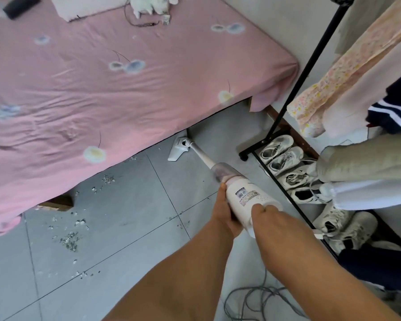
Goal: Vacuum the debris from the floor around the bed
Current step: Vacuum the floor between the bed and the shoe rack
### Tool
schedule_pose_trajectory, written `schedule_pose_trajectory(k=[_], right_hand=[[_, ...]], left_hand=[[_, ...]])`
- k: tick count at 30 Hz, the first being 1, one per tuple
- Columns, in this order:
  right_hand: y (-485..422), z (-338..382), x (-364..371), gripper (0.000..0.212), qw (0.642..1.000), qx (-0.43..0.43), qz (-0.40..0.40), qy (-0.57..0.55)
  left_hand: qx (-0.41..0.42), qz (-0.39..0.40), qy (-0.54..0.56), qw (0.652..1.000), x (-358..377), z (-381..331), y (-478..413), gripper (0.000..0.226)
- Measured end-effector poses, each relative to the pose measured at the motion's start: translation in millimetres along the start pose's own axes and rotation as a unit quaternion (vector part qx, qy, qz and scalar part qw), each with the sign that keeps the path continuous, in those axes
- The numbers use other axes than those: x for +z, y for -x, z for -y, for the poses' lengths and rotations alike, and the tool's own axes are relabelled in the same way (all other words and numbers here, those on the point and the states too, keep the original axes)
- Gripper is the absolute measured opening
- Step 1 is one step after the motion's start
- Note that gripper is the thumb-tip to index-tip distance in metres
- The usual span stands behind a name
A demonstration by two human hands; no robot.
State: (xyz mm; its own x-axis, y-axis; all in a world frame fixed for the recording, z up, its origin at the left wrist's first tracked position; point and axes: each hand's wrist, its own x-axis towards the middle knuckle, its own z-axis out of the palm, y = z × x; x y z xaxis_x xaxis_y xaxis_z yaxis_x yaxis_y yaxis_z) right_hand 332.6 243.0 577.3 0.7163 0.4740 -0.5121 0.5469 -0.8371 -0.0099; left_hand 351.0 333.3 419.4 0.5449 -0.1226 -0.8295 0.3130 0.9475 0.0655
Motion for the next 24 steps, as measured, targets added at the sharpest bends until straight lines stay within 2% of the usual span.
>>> schedule_pose_trajectory(k=[24], right_hand=[[-20,89,-7,0.041,0.989,-0.144,0.013,0.030]], left_hand=[[0.086,-0.018,0.130,0.988,-88,-66,54,0.076]])
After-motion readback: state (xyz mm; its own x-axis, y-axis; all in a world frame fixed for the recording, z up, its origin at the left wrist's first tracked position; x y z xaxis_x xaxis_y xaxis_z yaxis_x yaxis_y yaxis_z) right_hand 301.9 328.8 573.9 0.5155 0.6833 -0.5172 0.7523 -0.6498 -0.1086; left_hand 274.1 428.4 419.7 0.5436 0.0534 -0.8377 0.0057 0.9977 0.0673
